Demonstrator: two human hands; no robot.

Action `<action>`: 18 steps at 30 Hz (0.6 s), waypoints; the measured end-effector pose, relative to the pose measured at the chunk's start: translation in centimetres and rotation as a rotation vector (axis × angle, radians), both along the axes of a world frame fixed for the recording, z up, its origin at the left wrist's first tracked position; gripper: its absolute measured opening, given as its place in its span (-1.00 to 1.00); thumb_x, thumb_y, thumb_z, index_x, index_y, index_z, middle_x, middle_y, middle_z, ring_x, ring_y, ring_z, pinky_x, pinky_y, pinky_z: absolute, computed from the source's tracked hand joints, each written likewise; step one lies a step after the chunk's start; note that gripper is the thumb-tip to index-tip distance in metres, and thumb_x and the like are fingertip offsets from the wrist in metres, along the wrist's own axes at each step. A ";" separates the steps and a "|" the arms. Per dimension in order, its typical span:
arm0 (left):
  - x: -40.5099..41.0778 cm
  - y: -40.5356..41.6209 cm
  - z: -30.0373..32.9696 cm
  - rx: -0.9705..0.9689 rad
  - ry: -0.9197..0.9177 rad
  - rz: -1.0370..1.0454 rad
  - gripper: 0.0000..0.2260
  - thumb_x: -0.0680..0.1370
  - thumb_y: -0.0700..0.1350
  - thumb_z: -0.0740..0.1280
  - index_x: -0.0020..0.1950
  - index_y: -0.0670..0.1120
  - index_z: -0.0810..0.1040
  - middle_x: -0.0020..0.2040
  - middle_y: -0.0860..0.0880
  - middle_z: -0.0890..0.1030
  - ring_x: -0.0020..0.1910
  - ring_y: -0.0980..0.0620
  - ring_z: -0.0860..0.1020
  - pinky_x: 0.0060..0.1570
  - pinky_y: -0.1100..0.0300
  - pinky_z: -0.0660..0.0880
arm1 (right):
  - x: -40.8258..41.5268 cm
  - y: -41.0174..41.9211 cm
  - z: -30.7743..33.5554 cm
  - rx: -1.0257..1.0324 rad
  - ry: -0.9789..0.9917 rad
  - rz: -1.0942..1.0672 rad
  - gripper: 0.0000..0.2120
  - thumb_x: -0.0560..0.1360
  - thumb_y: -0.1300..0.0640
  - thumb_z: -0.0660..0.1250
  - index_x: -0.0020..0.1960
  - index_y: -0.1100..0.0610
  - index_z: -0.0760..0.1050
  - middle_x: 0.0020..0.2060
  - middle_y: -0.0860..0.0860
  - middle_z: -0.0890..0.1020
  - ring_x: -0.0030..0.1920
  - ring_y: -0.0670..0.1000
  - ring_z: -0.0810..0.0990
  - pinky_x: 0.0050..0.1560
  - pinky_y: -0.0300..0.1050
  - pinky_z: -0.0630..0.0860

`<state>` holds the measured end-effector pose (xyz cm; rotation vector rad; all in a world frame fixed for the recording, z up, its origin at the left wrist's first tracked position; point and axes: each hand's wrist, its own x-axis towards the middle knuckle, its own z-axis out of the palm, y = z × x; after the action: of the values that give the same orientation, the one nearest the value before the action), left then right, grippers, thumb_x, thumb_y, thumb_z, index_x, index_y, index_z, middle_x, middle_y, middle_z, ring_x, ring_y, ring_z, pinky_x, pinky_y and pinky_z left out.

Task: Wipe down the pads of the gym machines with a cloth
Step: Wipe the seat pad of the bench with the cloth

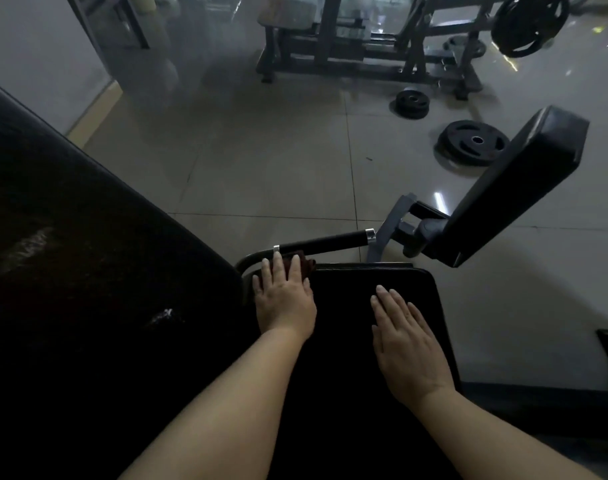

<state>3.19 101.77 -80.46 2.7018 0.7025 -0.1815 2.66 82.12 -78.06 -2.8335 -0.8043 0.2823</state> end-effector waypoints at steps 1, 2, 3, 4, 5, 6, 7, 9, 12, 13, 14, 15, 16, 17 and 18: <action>-0.9 -0.5 0.0 0.001 -0.029 -0.005 -0.53 0.65 0.05 -0.02 0.56 0.07 -0.02 0.58 -0.06 -0.08 0.55 -0.08 -0.15 0.51 -0.05 -0.13 | 0.1 0.0 -0.2 0.016 -0.001 -0.013 -0.29 0.46 -0.14 -0.42 0.53 0.11 -0.05 0.51 -0.07 -0.11 0.50 -0.10 -0.23 0.46 -0.22 -0.29; -1.9 -0.9 -0.1 -0.004 -0.040 -0.012 -0.52 0.65 0.03 -0.02 0.56 0.06 -0.04 0.58 -0.05 -0.11 0.55 -0.07 -0.16 0.51 -0.02 -0.15 | 0.1 0.1 -0.1 0.019 -0.004 -0.028 -0.28 0.44 -0.14 -0.44 0.53 0.09 -0.09 0.50 -0.09 -0.15 0.49 -0.12 -0.27 0.45 -0.22 -0.31; -3.0 -1.5 -0.3 0.000 -0.047 -0.014 -0.52 0.65 0.02 -0.01 0.56 0.05 -0.04 0.58 -0.05 -0.11 0.55 -0.05 -0.16 0.51 -0.01 -0.15 | 0.1 0.2 -0.3 0.010 -0.004 -0.048 -0.28 0.42 -0.13 -0.46 0.53 0.08 -0.14 0.51 -0.09 -0.19 0.47 -0.13 -0.31 0.43 -0.21 -0.34; -4.5 -2.3 -0.4 0.014 -0.052 -0.016 -0.53 0.65 0.01 -0.01 0.56 0.04 0.01 0.58 -0.06 -0.08 0.55 -0.06 -0.12 0.50 0.00 -0.12 | -0.1 0.5 -0.2 0.002 -0.005 -0.071 -0.28 0.40 -0.12 -0.46 0.52 0.08 -0.18 0.52 -0.09 -0.21 0.46 -0.13 -0.35 0.42 -0.19 -0.36; -6.3 -3.1 -0.2 0.043 -0.058 -0.014 -0.53 0.63 0.01 0.01 0.55 0.01 0.11 0.57 -0.08 0.02 0.54 -0.08 -0.02 0.48 -0.02 -0.04 | -0.4 0.9 -0.2 -0.002 -0.006 -0.102 -0.27 0.39 -0.13 -0.45 0.52 0.08 -0.21 0.52 -0.08 -0.23 0.46 -0.12 -0.37 0.43 -0.18 -0.38; -8.0 -3.8 -0.1 0.053 -0.060 -0.011 -0.53 0.59 0.03 0.03 0.50 -0.02 0.25 0.54 -0.11 0.16 0.51 -0.10 0.12 0.43 -0.05 0.10 | -0.9 1.3 -0.3 -0.009 -0.008 -0.139 -0.26 0.39 -0.17 -0.43 0.52 0.08 -0.24 0.52 -0.08 -0.26 0.46 -0.11 -0.39 0.44 -0.17 -0.40; -9.4 -4.5 -0.2 0.040 -0.036 -0.013 -0.52 0.55 0.05 0.04 0.44 -0.05 0.37 0.49 -0.14 0.29 0.46 -0.12 0.24 0.36 -0.07 0.23 | -1.3 1.8 -0.5 -0.009 -0.007 -0.185 -0.26 0.40 -0.21 -0.38 0.51 0.10 -0.25 0.51 -0.06 -0.27 0.47 -0.09 -0.38 0.45 -0.14 -0.41; -10.6 -5.0 -0.2 0.025 0.048 -0.005 -0.50 0.52 0.08 0.05 0.37 -0.07 0.46 0.42 -0.17 0.39 0.39 -0.16 0.36 0.24 -0.10 0.39 | -1.8 2.4 -1.0 -0.025 -0.047 -0.234 -0.25 0.46 -0.27 -0.21 0.52 0.15 -0.08 0.54 0.00 -0.11 0.53 -0.01 -0.20 0.46 -0.05 -0.31; -8.2 -4.1 0.3 0.036 0.032 0.007 -0.52 0.61 0.09 0.03 0.53 0.00 0.21 0.56 -0.15 0.10 0.53 -0.17 0.08 0.43 -0.08 0.13 | -1.8 2.5 -1.2 -0.058 -0.080 -0.234 -0.34 0.51 -0.21 0.03 0.43 0.20 0.33 0.47 0.11 0.29 0.49 0.10 0.19 0.43 0.05 -0.03; -6.6 -3.4 0.1 0.040 0.024 0.021 -0.51 0.63 0.10 0.01 0.56 0.04 0.07 0.58 -0.11 -0.03 0.55 -0.13 -0.07 0.47 -0.04 -0.02 | -1.9 2.5 -1.2 -0.059 -0.081 -0.220 -0.37 0.51 -0.20 0.04 0.40 0.19 0.38 0.45 0.11 0.33 0.47 0.10 0.22 0.42 0.06 0.01; -5.1 -2.5 0.1 0.034 0.011 0.047 -0.50 0.64 0.10 0.00 0.57 0.06 0.01 0.58 -0.08 -0.09 0.55 -0.11 -0.15 0.48 -0.01 -0.10 | -1.9 2.4 -1.3 -0.056 -0.093 -0.205 -0.39 0.52 -0.19 0.03 0.39 0.17 0.40 0.44 0.11 0.35 0.47 0.09 0.23 0.41 0.06 0.04; -3.7 -1.6 0.1 0.029 -0.002 0.064 -0.50 0.64 0.10 0.00 0.57 0.06 0.01 0.58 -0.07 -0.09 0.54 -0.10 -0.17 0.48 -0.01 -0.12 | -1.9 2.3 -1.2 -0.048 -0.101 -0.191 -0.41 0.53 -0.18 0.02 0.39 0.15 0.40 0.44 0.09 0.35 0.47 0.07 0.22 0.41 0.05 0.03; -2.4 -0.7 0.1 0.015 -0.015 0.076 -0.51 0.64 0.09 0.02 0.56 0.05 0.04 0.58 -0.08 -0.06 0.54 -0.11 -0.16 0.49 -0.01 -0.12 | -1.8 2.3 -1.2 -0.031 -0.112 -0.177 -0.41 0.54 -0.18 -0.01 0.41 0.12 0.39 0.45 0.07 0.34 0.48 0.05 0.18 0.43 0.04 0.00; -1.4 0.1 0.0 -0.004 -0.016 0.088 -0.52 0.64 0.09 0.03 0.56 0.05 0.07 0.58 -0.09 -0.03 0.54 -0.12 -0.14 0.50 -0.01 -0.11 | -1.9 2.2 -1.2 -0.009 -0.110 -0.166 -0.41 0.54 -0.19 -0.04 0.43 0.10 0.36 0.47 0.04 0.31 0.50 0.02 0.12 0.44 0.01 -0.05; -0.8 0.6 -0.1 -0.013 -0.018 0.102 -0.52 0.64 0.08 0.04 0.55 0.04 0.09 0.58 -0.09 -0.01 0.54 -0.13 -0.12 0.50 0.00 -0.11 | -2.0 2.1 -1.2 0.019 -0.109 -0.159 -0.40 0.54 -0.19 -0.08 0.45 0.08 0.33 0.49 0.02 0.27 0.51 0.00 0.07 0.47 -0.02 -0.11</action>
<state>2.34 102.35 -80.52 2.6439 0.8285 -0.1354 0.70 84.22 -79.23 -2.8944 -0.5922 0.0982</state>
